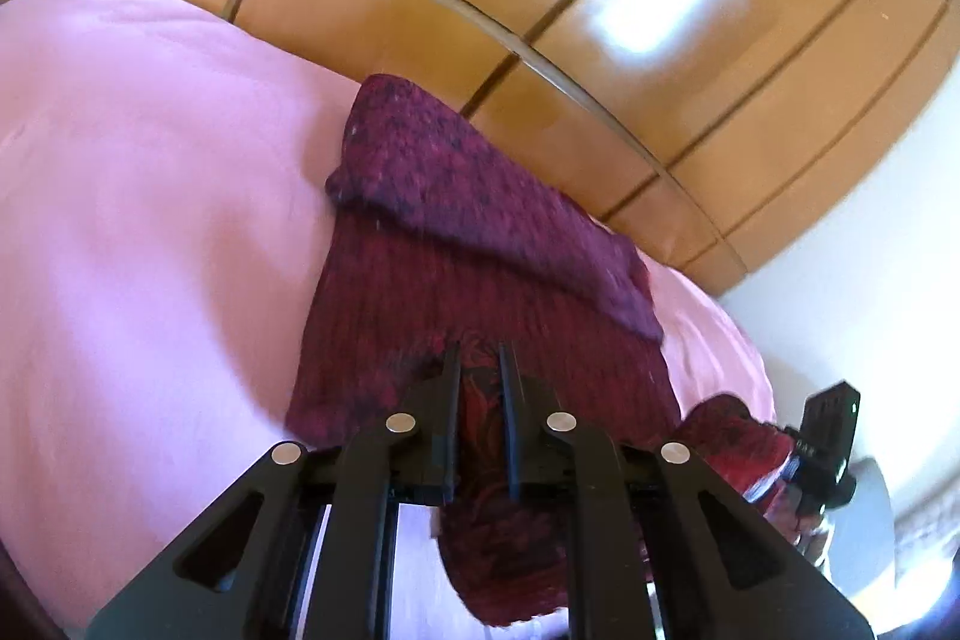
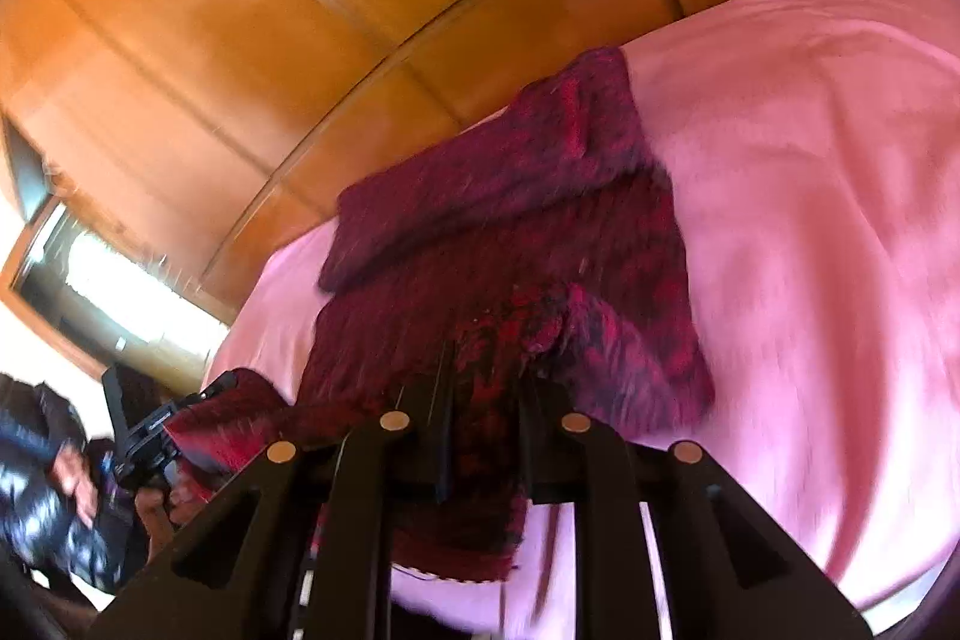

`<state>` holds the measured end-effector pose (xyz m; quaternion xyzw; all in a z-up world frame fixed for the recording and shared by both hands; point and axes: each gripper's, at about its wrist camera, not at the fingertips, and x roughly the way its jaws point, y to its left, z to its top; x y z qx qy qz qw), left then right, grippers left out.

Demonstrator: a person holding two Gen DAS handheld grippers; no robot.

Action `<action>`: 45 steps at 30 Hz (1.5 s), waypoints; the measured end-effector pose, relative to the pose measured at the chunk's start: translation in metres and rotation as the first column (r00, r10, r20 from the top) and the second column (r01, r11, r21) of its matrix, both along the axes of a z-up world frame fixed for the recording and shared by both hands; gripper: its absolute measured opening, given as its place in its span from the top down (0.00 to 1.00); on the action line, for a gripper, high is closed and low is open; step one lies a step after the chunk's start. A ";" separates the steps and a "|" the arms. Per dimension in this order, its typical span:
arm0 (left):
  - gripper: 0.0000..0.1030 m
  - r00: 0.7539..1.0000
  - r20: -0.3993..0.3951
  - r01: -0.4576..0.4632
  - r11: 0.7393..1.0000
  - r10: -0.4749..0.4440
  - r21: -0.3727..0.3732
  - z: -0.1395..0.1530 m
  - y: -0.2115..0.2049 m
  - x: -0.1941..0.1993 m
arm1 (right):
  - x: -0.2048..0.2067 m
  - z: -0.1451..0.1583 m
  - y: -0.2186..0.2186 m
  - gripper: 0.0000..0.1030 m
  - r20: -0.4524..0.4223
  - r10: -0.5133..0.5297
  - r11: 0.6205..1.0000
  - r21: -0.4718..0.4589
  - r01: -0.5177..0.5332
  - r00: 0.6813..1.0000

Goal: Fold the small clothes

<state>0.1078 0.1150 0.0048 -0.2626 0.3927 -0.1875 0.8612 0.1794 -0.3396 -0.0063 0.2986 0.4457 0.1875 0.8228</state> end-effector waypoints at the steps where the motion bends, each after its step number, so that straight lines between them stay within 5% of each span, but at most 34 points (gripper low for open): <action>1: 0.90 1.000 -0.013 -0.009 1.000 0.009 0.006 -0.002 -0.002 0.015 | 0.009 -0.004 0.000 0.86 -0.016 -0.016 1.000 -0.002 0.016 1.000; 8: 0.98 0.984 -0.098 -0.143 0.988 0.148 0.062 -0.018 0.007 0.087 | 0.064 -0.042 -0.004 0.85 -0.153 -0.088 0.996 0.013 0.091 0.984; 13: 0.98 0.967 -0.077 -0.229 0.958 0.245 0.172 -0.024 0.036 0.082 | 0.073 -0.046 -0.010 0.83 -0.160 -0.119 0.991 0.047 0.128 0.980; 15: 0.79 0.964 -0.079 -0.239 0.956 0.255 0.167 -0.028 0.052 0.077 | 0.073 -0.051 -0.017 0.83 -0.191 -0.153 0.982 0.084 0.171 0.970; 17: 0.42 0.961 -0.060 -0.259 0.956 0.269 0.138 -0.032 0.069 0.057 | 0.084 -0.064 -0.024 0.83 -0.233 -0.172 0.969 0.133 0.207 0.957; 19: 0.29 0.965 -0.042 -0.253 0.964 0.257 0.086 -0.038 0.085 0.030 | 0.086 -0.071 -0.031 0.72 -0.247 -0.170 0.951 0.213 0.225 0.954; 21: 0.29 0.978 -0.044 -0.203 0.978 0.205 0.048 -0.039 0.091 0.010 | 0.081 -0.071 -0.040 0.64 -0.246 -0.162 0.927 0.293 0.233 0.956; 25: 0.27 0.997 -0.028 -0.076 0.995 0.078 0.062 -0.050 0.076 -0.022 | 0.057 -0.053 -0.058 0.24 -0.168 -0.187 0.911 0.339 0.235 0.968; 28: 0.24 1.000 -0.022 -0.014 0.997 0.015 0.070 -0.058 0.059 -0.029 | 0.033 -0.033 -0.069 0.26 -0.092 -0.184 0.949 0.241 0.201 0.979; 32: 0.24 1.000 -0.024 0.001 0.998 0.001 0.063 -0.068 0.045 -0.014 | 0.001 -0.023 -0.066 0.42 -0.041 -0.103 0.993 0.055 0.105 0.994; 36: 0.24 1.000 -0.017 0.002 1.000 -0.002 0.023 -0.068 0.040 0.004 | -0.016 -0.038 -0.038 0.54 -0.054 0.002 0.994 -0.108 -0.008 0.999; 37: 0.28 1.000 -0.018 0.003 1.000 -0.003 0.013 -0.068 0.040 0.007 | -0.018 -0.041 -0.033 0.57 -0.052 0.013 0.990 -0.139 -0.020 0.999; 41: 0.80 0.996 -0.023 0.086 0.996 -0.086 0.010 -0.062 0.027 0.011 | -0.020 -0.043 -0.023 0.77 -0.035 0.007 0.970 -0.242 -0.015 0.999; 45: 0.88 0.995 -0.021 0.101 0.994 -0.100 0.053 -0.053 0.019 0.008 | -0.023 -0.026 -0.017 0.88 -0.005 0.034 0.949 -0.314 -0.033 0.999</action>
